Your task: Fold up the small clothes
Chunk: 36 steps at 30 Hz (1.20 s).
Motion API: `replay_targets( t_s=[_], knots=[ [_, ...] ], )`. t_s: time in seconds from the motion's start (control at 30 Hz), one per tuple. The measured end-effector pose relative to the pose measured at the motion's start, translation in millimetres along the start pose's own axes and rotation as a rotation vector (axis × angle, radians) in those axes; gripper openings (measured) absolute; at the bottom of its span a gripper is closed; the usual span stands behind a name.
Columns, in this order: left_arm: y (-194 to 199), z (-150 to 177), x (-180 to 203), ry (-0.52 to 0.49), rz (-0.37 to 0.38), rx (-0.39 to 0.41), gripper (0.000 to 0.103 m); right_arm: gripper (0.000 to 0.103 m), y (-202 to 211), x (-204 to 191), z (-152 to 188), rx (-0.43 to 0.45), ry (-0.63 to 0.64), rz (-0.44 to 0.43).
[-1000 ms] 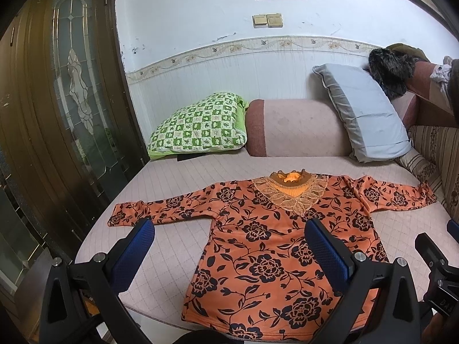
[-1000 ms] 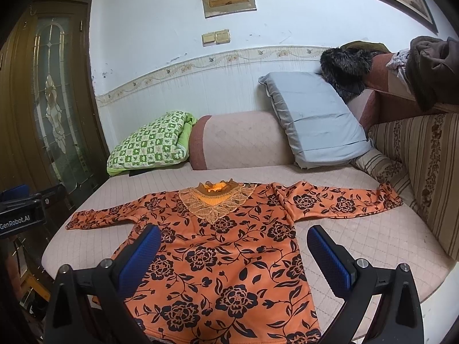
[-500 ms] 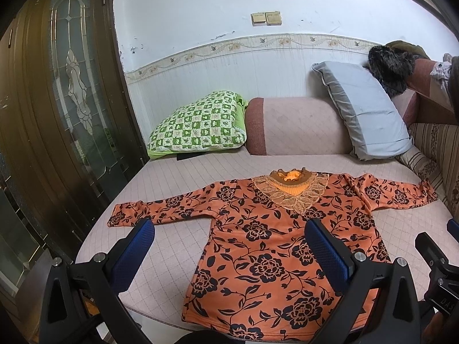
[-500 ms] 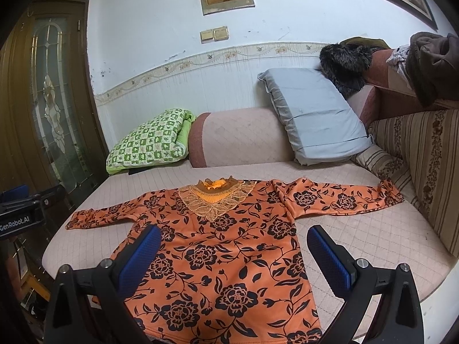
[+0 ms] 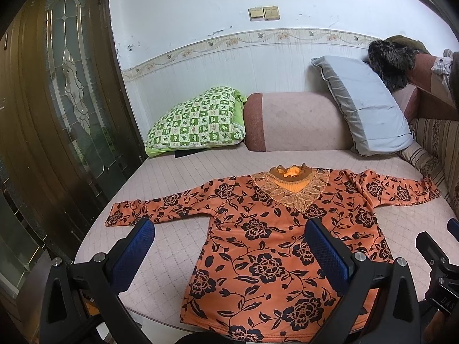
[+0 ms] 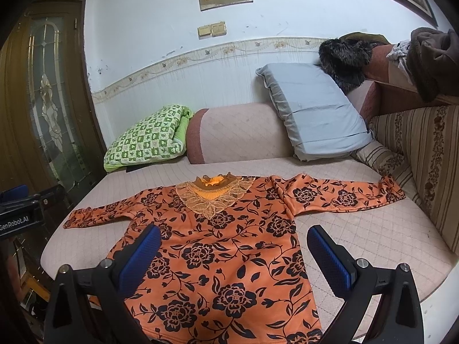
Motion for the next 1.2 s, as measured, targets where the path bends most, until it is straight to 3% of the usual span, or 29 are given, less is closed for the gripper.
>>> replay_targets(
  t_s=[0.27,0.4,0.47,0.53,0.63,0.73,0.83,0.97,1.03,1.2],
  knots=[
    [-45,-6,19,-0.014,0.002,-0.038,0.103,0.103,-29,23,1,-0.044,-0.034,0.020],
    [-119,5,49,-0.025,0.075,-0.178,0.103,0.103,-56,67,-5,-0.078,-0.092,0.075],
    [-174,25,75,-0.028,0.153,-0.333,0.103,0.103,-76,109,-10,-0.103,-0.163,0.121],
    [-215,42,92,-0.008,0.186,-0.439,0.103,0.103,-97,154,-13,-0.131,-0.236,0.155],
    [-262,56,113,0.050,0.187,-0.523,0.103,0.103,-132,233,-12,-0.185,-0.392,0.205],
    [-286,53,129,0.099,0.195,-0.491,0.103,0.101,-166,311,-5,-0.217,-0.589,0.203],
    [-296,48,139,0.093,0.229,-0.432,0.103,0.089,-196,375,5,-0.212,-0.820,0.139],
    [-312,40,148,0.145,0.340,-0.463,0.103,0.077,-227,445,15,-0.130,-1.082,0.055],
    [-321,37,147,0.159,0.335,-0.466,0.103,0.077,-241,473,20,-0.094,-1.179,0.045],
    [-342,35,136,0.176,0.277,-0.482,0.103,0.077,-263,506,2,-0.050,-1.183,0.074]
  ],
)
Point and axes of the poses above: each gripper's, at about its wrist camera, not at the fingertips, and y roughly against the way its jaws point, x to its right, z to its underside, the point moved 10 cm from there along -y, roughly the way its jaws point, and after that the axes turned 8 degrees about -x, right-handed, at the moved point
